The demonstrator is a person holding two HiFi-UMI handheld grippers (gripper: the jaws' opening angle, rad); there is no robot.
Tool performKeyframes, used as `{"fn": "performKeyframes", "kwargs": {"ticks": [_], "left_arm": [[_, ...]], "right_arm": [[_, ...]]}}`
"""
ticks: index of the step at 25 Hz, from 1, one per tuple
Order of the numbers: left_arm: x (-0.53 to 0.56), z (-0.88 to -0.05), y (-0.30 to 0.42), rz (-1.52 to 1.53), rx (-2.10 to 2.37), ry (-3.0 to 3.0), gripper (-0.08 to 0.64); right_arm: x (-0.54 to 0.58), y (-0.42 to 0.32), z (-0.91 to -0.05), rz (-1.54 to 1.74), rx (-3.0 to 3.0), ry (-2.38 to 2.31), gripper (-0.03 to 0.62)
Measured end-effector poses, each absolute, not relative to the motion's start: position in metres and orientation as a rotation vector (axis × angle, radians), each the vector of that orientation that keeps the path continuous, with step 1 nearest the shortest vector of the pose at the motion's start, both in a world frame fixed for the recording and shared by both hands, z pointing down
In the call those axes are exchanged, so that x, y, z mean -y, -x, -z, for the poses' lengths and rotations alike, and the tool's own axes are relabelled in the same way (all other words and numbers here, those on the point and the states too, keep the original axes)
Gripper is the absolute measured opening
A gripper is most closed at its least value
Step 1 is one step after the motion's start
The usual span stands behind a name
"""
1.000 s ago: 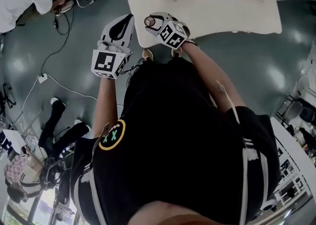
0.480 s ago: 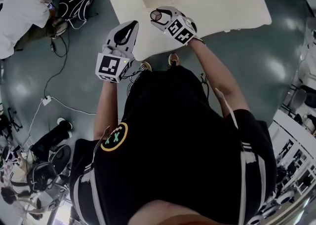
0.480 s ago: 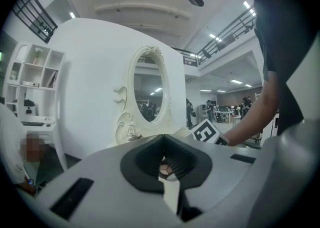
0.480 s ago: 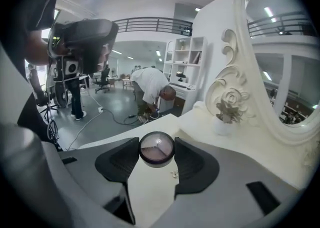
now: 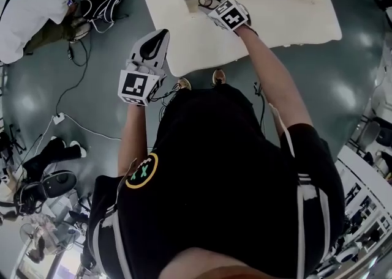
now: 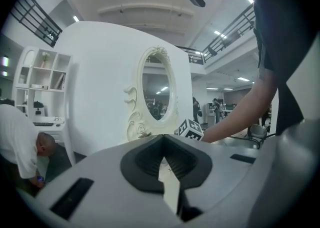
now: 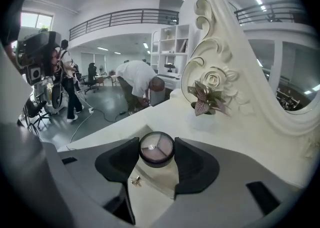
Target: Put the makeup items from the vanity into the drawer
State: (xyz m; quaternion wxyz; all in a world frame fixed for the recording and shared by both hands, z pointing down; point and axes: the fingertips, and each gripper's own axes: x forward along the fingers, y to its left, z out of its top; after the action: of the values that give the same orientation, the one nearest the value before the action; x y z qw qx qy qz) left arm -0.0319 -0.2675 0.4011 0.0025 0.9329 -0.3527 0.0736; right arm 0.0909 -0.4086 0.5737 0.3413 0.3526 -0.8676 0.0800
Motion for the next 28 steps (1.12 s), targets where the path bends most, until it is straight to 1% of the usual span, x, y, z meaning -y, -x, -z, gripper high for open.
{"fn": "performKeyframes", "kwargs": {"ticks": [8,15,19,24,26,28], "left_arm": [[0.266,-0.403,0.052,-0.236,1.189,-2.880,0.020],[0.264,-0.403,0.048,-0.231,1.182,-2.882,0.020],[0.264,-0.402,0.044,-0.231,1.167,-2.891,0.020],[0.261,-0.404,0.041,-0.230,1.153,-2.897,0.020],[0.261,-0.404,0.039,-0.229,1.150,-2.900,0.020],[0.261,-0.402,0.039,-0.224,1.151,-2.900,0.020]], "right_arm": [[0.416,-0.093,-0.599,-0.315,2.211,-0.858,0.242],[0.416,-0.092,-0.597,-0.319,2.217,-0.871,0.246],[0.416,-0.096,-0.596,-0.306,2.212,-0.890,0.268],[0.410,-0.103,-0.590,-0.276,2.206,-0.888,0.281],[0.404,-0.104,-0.578,-0.245,2.231,-0.899,0.277],[0.396,-0.101,-0.554,-0.199,2.290,-0.926,0.236]]}}
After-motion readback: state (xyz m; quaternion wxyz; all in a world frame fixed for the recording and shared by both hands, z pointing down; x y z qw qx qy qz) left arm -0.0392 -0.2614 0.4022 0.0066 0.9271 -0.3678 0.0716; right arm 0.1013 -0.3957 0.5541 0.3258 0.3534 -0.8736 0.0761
